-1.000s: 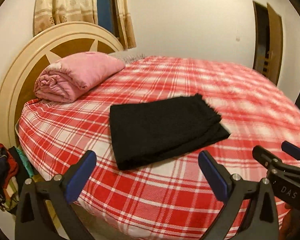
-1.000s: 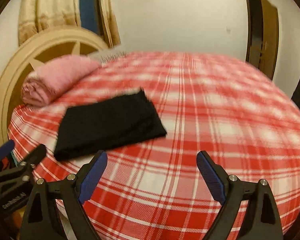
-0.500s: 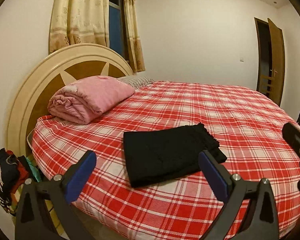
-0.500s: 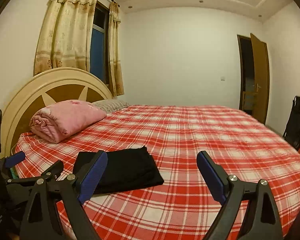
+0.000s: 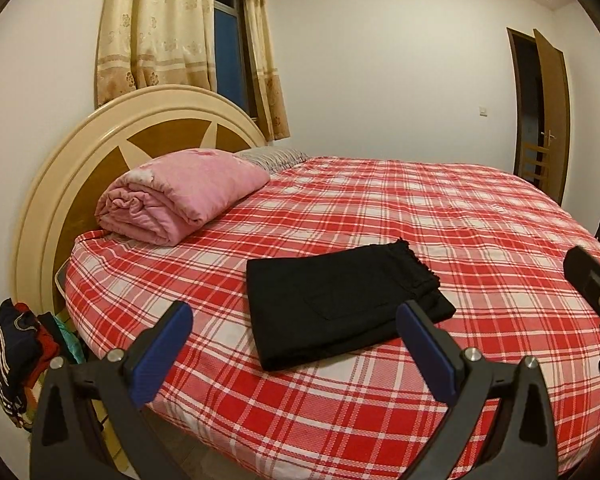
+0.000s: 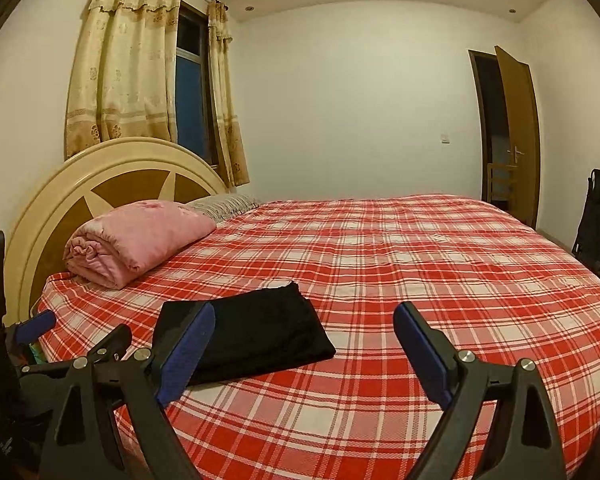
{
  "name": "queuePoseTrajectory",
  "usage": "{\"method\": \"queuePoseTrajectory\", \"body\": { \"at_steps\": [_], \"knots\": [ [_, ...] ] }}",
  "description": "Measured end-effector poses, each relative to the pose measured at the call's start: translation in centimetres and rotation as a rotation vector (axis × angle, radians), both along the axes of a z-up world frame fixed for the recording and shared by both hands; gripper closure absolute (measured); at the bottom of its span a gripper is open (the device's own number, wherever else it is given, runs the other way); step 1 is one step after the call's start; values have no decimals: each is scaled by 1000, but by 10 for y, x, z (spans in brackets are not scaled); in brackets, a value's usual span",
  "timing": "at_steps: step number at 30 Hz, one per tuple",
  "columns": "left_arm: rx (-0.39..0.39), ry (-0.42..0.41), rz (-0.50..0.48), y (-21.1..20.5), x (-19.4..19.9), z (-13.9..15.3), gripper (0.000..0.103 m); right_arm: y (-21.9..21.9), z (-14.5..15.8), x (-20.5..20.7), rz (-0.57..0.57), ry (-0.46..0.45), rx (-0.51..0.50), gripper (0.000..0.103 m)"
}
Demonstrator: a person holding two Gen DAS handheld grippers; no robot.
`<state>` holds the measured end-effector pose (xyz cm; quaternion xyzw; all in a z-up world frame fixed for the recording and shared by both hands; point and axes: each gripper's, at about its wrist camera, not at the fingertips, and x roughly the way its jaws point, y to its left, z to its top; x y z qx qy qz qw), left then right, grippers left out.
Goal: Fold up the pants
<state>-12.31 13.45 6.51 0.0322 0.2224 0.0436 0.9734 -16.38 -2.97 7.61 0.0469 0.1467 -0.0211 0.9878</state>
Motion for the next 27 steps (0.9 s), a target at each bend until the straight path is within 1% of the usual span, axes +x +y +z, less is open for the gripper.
{"method": "queuePoseTrajectory", "body": {
  "at_steps": [20, 27],
  "knots": [
    [6, 4, 7, 2, 0, 0, 0, -2, -1, -1, -4, 2, 6, 11],
    [8, 5, 28, 4, 1, 0, 0, -3, 1, -2, -11, -7, 8, 11]
  ]
}}
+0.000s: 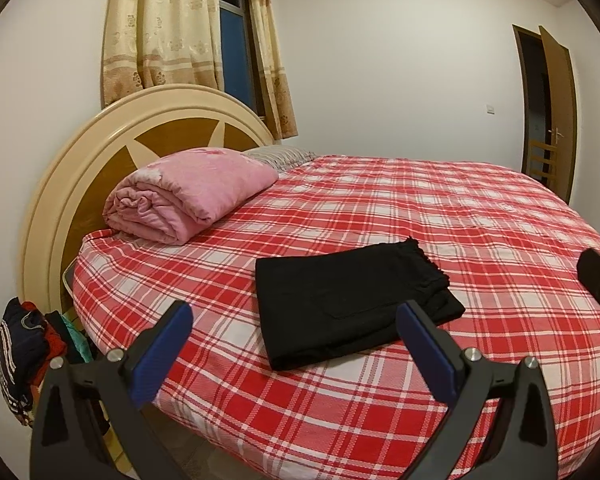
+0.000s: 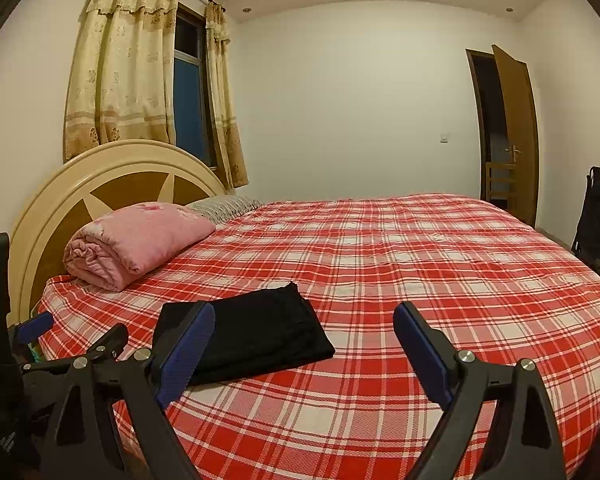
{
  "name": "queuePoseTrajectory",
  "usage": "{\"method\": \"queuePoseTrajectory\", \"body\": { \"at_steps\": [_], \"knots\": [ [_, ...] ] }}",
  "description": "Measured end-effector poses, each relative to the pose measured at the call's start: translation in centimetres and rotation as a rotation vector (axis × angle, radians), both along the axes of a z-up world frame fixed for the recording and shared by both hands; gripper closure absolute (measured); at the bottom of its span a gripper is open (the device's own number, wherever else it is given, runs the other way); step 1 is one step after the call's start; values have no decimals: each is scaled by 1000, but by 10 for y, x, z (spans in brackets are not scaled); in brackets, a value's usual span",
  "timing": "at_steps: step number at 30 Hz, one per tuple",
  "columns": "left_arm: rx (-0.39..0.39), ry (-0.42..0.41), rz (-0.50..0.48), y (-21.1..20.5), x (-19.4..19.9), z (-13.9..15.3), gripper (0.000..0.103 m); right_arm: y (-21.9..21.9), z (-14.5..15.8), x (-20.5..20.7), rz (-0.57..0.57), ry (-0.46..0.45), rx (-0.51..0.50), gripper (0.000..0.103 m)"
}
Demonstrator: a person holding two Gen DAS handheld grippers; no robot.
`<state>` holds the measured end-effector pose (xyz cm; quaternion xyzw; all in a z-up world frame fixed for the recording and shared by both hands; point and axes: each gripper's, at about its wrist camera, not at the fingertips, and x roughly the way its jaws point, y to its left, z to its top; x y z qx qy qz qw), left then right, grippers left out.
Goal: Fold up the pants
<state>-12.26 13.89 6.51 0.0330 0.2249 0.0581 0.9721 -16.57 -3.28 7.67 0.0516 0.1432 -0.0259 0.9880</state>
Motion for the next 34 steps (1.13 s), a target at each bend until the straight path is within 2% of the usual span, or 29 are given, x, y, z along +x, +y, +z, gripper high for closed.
{"method": "queuePoseTrajectory", "body": {
  "at_steps": [10, 16, 25, 34],
  "knots": [
    [11, 1, 7, -1, 1, 0, 0, -2, -1, 0, -7, -3, 1, 11],
    [52, 10, 33, -5, 5, -3, 0, -2, -1, 0, -9, -5, 0, 11],
    [18, 33, 25, 0, 7, -4, 0, -3, -2, -1, -16, -5, -2, 11],
    [15, 31, 13, -2, 8, -3, 0, -3, -2, -1, -24, 0, 4, 11]
  ]
}}
